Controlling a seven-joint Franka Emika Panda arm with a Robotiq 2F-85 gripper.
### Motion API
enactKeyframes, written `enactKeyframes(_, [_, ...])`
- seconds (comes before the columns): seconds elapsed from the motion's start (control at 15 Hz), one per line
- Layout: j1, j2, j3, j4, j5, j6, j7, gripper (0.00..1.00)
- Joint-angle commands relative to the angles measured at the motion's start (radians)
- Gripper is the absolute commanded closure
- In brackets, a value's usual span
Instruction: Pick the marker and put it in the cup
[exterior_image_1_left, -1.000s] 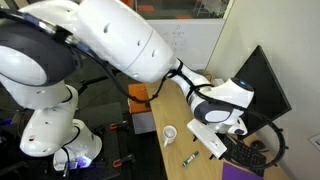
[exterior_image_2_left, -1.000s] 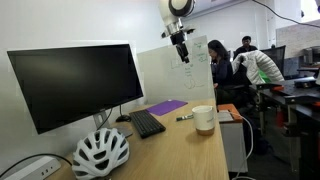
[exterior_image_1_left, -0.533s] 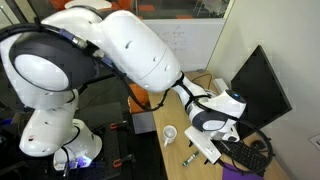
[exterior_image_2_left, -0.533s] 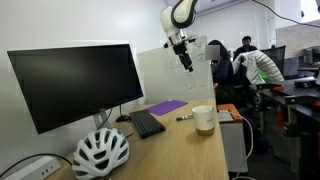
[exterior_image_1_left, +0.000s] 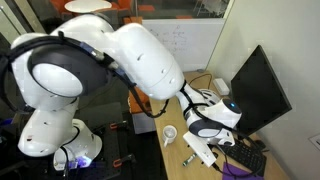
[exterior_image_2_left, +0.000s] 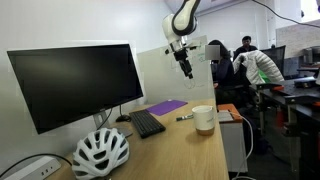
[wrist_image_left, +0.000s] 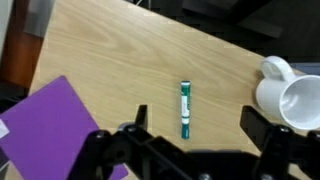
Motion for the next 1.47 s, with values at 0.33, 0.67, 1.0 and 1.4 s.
enactKeyframes(0.33, [-0.112, 0.306, 0.115, 0.071, 0.040, 0.313, -0.054, 0.00])
enactKeyframes(0.67, [-0.094, 0.458, 0.114, 0.211, 0.018, 0.305, -0.012, 0.06])
enactKeyframes(1.0, [-0.085, 0.577, 0.131, 0.354, 0.020, 0.270, -0.005, 0.21])
enactKeyframes(1.4, [-0.059, 0.648, 0.125, 0.443, 0.016, 0.247, 0.023, 0.70])
